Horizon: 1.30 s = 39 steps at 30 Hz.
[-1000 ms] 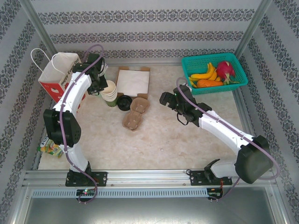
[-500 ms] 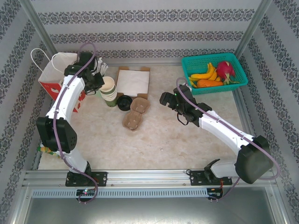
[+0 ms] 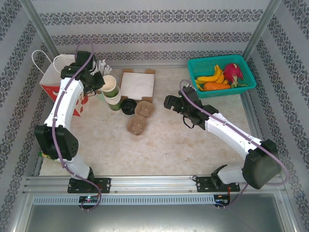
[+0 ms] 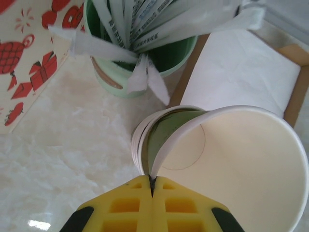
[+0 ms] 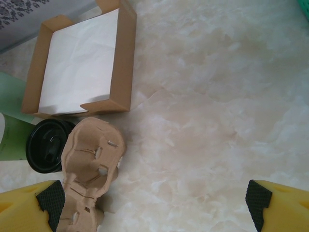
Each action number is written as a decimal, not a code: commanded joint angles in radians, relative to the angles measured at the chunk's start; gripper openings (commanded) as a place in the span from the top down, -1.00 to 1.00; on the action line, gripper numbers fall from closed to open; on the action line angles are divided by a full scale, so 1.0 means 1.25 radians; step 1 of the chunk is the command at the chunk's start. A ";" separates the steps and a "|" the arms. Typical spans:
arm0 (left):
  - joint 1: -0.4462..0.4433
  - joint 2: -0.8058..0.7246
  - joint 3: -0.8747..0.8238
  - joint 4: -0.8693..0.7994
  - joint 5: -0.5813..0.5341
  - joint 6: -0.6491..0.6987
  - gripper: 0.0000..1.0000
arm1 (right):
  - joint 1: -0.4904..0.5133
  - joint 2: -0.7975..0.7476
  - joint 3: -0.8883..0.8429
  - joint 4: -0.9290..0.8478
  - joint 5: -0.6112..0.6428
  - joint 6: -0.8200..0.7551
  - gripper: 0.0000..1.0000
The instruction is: Pack the takeout coffee
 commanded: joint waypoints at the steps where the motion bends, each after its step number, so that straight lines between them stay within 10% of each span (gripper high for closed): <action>1: 0.012 -0.032 0.061 -0.052 -0.001 0.043 1.00 | 0.006 -0.002 0.022 0.019 -0.035 -0.055 -0.96; 14: -0.015 -0.114 0.122 -0.134 0.038 0.128 1.00 | -0.064 -0.017 0.068 0.042 -0.194 -0.185 -0.96; 39: -0.460 -0.113 -0.189 0.146 0.037 0.224 1.00 | -0.179 -0.106 -0.073 -0.014 -0.275 -0.015 -0.96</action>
